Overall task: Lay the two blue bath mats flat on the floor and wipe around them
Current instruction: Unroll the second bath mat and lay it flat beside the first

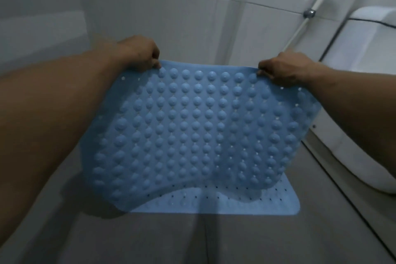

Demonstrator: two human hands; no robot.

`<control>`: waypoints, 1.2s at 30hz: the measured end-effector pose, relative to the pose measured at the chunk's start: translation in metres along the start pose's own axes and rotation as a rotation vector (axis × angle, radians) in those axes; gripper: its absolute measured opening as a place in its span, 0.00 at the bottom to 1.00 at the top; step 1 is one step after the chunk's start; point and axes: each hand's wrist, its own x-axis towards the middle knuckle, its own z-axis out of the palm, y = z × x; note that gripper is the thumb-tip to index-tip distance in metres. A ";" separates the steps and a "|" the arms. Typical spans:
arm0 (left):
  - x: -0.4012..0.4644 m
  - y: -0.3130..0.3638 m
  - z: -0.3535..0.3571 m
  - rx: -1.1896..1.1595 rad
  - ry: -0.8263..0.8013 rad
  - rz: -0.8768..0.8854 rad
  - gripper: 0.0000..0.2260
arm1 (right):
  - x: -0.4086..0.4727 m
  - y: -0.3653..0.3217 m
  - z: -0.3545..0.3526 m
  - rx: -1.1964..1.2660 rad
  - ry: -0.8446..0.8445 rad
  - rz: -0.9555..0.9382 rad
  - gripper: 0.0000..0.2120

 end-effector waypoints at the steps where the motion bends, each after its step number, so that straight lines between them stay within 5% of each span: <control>1: 0.001 0.005 0.001 0.009 -0.047 0.009 0.11 | -0.010 -0.002 0.001 0.000 -0.030 0.005 0.15; 6: 0.007 0.026 0.027 0.009 -0.381 0.011 0.11 | -0.053 0.000 0.020 0.117 -0.318 0.043 0.12; 12: 0.006 0.038 0.099 -0.127 -0.986 -0.158 0.18 | -0.077 -0.002 0.116 0.272 -0.648 0.057 0.14; 16: -0.007 0.044 0.168 -0.045 -0.851 -0.026 0.16 | -0.089 -0.016 0.205 0.324 -0.631 0.053 0.22; 21: -0.020 0.049 0.230 0.153 -0.518 0.092 0.25 | -0.095 -0.038 0.284 0.199 -0.425 0.046 0.24; 29: -0.062 0.022 0.319 0.437 -0.397 0.067 0.24 | -0.111 -0.061 0.361 0.203 -0.249 0.130 0.21; 32: -0.082 0.050 0.343 0.302 -0.366 0.031 0.32 | -0.133 -0.088 0.366 0.381 -0.212 0.147 0.27; 36: -0.113 0.102 0.381 0.060 -0.465 -0.060 0.31 | -0.163 -0.143 0.373 0.601 -0.382 0.187 0.29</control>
